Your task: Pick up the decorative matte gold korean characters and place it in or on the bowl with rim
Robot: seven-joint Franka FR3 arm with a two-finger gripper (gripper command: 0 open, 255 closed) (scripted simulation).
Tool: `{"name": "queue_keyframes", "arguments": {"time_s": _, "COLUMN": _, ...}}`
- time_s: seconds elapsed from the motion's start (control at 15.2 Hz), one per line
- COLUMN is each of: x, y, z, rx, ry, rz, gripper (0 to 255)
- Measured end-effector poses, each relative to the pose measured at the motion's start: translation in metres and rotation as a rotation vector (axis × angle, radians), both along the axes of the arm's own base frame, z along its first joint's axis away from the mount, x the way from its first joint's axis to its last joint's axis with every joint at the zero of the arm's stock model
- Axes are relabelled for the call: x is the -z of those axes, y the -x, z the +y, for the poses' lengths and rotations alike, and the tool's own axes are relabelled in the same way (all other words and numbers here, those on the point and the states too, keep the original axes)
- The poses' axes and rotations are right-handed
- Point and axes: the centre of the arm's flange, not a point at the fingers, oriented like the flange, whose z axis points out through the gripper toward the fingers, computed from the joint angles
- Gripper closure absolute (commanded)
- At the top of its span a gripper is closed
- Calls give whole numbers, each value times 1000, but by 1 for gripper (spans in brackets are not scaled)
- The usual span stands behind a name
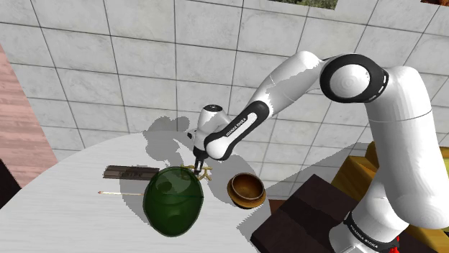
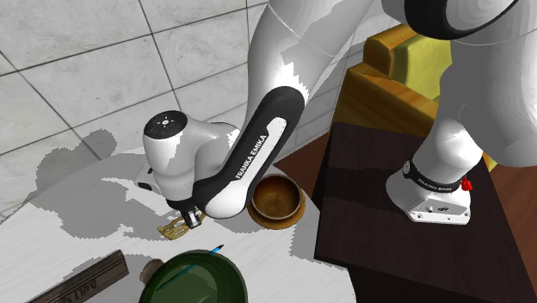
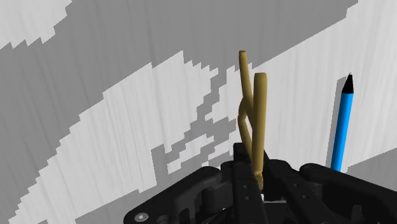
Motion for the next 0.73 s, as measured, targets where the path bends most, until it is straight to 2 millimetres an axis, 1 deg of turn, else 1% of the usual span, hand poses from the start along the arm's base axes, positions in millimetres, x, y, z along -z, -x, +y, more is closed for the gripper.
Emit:
{"name": "queue_keyframes", "arguments": {"time_s": 0.33, "x": -23, "y": 0, "z": 0, "rx": 0, "ry": 0, "rz": 0, "gripper": 255}}
{"name": "queue_keyframes", "arguments": {"time_s": 0.73, "x": -56, "y": 0, "z": 1, "rx": 0, "ry": 0, "rz": 0, "gripper": 255}}
